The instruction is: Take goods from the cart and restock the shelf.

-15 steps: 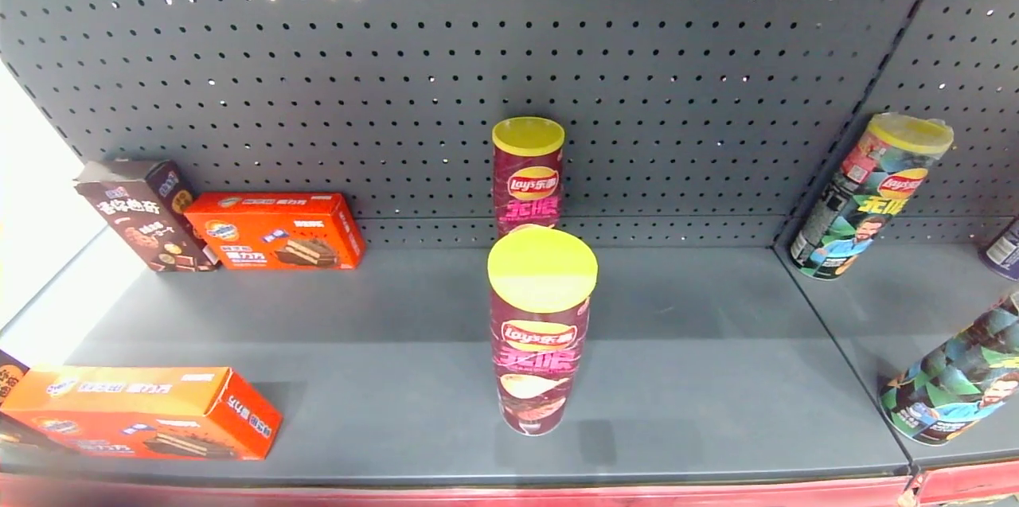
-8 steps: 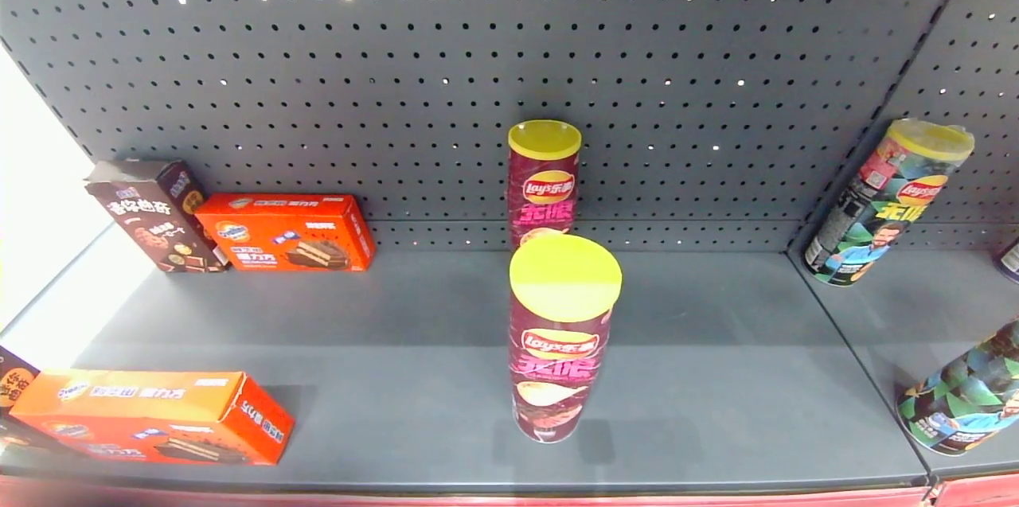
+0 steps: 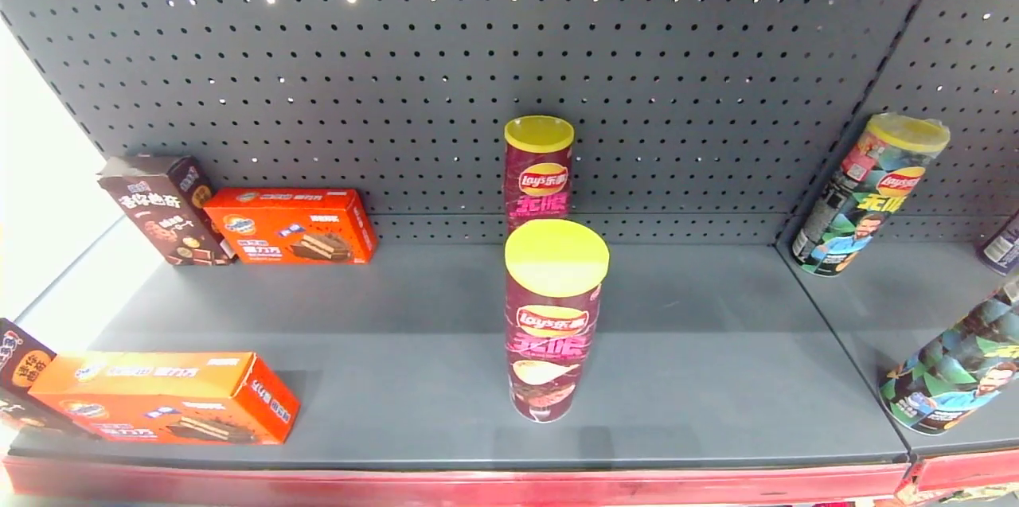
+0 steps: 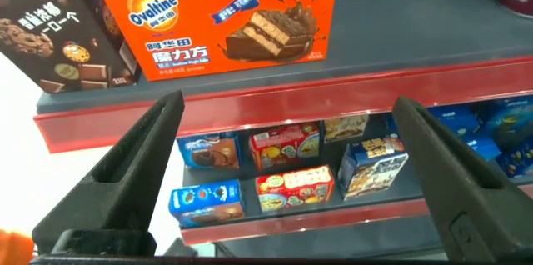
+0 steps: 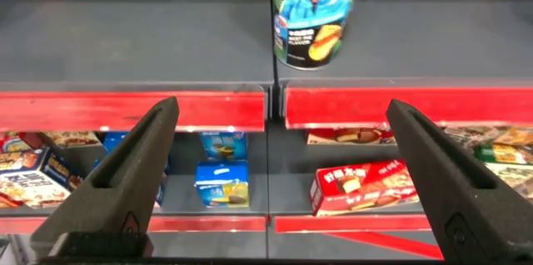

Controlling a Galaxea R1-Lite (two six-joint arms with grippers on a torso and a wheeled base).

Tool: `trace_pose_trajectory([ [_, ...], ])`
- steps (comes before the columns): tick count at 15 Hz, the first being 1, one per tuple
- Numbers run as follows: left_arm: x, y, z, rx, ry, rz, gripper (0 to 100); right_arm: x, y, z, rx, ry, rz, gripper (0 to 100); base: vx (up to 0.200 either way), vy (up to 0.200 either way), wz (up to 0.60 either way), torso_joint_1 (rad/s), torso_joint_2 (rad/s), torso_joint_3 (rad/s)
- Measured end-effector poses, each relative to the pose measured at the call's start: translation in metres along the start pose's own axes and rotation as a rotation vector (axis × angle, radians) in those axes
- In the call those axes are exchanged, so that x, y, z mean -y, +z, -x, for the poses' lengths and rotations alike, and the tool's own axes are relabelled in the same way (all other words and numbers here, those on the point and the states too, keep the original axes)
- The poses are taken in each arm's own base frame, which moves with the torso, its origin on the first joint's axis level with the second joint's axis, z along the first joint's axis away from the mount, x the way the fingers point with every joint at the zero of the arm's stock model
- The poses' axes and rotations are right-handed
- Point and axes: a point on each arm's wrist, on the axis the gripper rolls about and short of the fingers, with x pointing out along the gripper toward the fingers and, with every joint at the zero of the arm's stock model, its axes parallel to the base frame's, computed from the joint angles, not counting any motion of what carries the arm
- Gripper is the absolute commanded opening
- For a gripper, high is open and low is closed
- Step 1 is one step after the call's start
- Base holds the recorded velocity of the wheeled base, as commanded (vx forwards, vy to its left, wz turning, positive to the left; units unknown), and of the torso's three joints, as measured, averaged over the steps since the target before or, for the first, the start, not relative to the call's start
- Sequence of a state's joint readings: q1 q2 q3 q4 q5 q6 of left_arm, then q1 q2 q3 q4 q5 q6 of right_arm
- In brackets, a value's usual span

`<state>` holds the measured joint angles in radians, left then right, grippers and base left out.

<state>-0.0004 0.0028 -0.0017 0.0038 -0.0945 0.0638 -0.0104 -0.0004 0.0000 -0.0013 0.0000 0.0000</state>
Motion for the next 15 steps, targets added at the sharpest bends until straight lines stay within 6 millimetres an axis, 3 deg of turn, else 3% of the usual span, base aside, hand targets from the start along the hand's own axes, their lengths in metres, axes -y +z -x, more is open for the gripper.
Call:
trace_pose_trajectory([
  [15,0.0000,-0.0001,0.0000,-0.001,0.001,0.002,100,0.0000,-0.0001,0.0000,-0.001,0.000,0.000,100,0.000,0.000,0.00,0.000,0.00,0.000],
])
